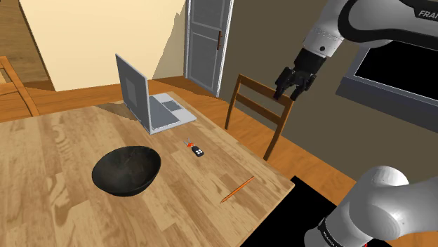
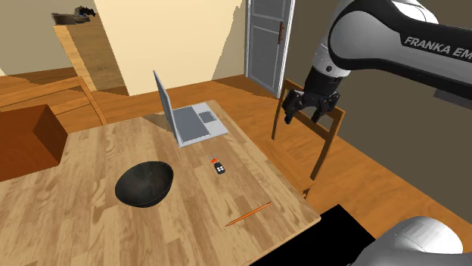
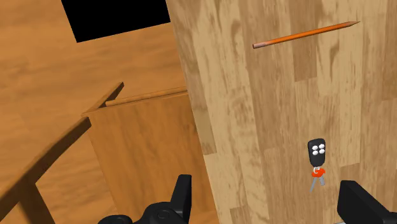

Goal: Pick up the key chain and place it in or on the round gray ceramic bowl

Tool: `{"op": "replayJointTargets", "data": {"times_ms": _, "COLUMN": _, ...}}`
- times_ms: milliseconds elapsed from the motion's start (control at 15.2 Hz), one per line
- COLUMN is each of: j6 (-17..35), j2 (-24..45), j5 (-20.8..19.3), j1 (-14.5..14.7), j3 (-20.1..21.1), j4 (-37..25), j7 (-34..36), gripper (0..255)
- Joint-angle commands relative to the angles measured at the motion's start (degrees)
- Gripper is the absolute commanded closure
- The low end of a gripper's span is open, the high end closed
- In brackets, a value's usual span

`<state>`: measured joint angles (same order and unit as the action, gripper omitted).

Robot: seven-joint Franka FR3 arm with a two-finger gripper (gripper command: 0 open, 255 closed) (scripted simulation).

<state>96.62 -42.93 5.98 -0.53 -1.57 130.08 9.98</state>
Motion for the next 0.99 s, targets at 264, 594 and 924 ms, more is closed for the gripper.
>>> {"op": "replayJointTargets", "data": {"times_ms": 264, "j6": 5.3, "j2": 5.8, "j5": 0.7, "j1": 0.8, "j3": 3.1, "j4": 0.5, "j7": 2.5, "gripper": 0}}
{"op": "replayJointTargets", "data": {"times_ms": 594, "j6": 11.4, "j2": 14.3, "j5": 1.0, "j1": 1.7, "j3": 6.7, "j4": -0.4, "j7": 5.6, "gripper": 0}}
{"op": "replayJointTargets", "data": {"times_ms": 924, "j6": 16.8, "j2": 23.7, "j5": 0.2, "j1": 2.3, "j3": 10.1, "j4": -3.0, "j7": 9.2, "gripper": 0}}
